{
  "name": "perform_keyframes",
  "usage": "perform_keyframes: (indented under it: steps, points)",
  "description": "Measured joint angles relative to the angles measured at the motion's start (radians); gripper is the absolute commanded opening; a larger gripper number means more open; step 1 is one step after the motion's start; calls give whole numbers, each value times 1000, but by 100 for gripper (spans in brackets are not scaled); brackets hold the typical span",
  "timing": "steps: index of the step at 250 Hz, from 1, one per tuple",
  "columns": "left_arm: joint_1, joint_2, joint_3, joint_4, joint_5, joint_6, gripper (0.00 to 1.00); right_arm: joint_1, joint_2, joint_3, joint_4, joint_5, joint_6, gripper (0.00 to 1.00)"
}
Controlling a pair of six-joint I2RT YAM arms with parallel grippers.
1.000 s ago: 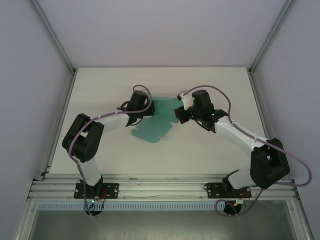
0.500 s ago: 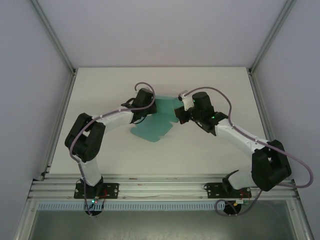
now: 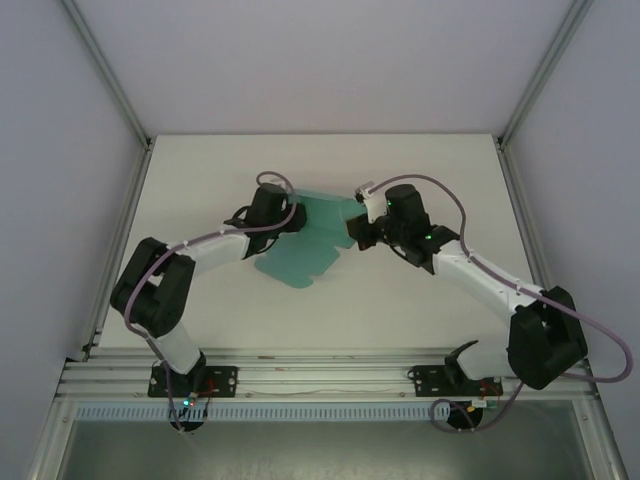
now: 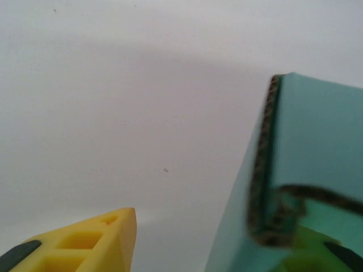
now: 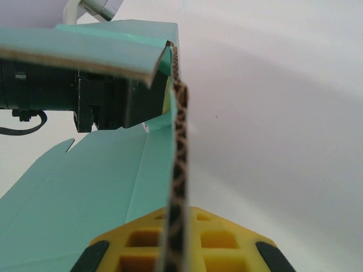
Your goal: Assemble paper box
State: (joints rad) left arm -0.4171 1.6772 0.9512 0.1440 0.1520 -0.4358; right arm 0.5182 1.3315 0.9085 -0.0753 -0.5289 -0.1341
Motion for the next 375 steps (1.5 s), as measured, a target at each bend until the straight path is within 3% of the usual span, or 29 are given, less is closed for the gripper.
perform_keyframes:
  steps: [50,93,163,198,253,307,335,375]
  points:
    - [49,-62,-88,111,122,26,66,-9,-32,0,-8,-33,4,0]
    - [63,-95,-136,164,208,45,67,-15,-34,0,-6,-55,4,0]
    - [64,-101,-135,186,230,53,67,-15,-34,0,-7,-85,3,0]
    - [76,-101,-136,191,240,71,72,-16,-34,0,-7,-111,3,0]
    - [92,-69,-122,251,339,115,72,-18,-34,0,-8,-173,3,0]
    - [92,34,-61,269,419,153,64,-18,-34,0,-10,-224,3,0]
    - [92,61,-48,291,441,160,53,-18,-34,0,-14,-246,3,0]
    - [92,84,-30,309,451,162,50,-18,-37,0,-14,-265,3,0]
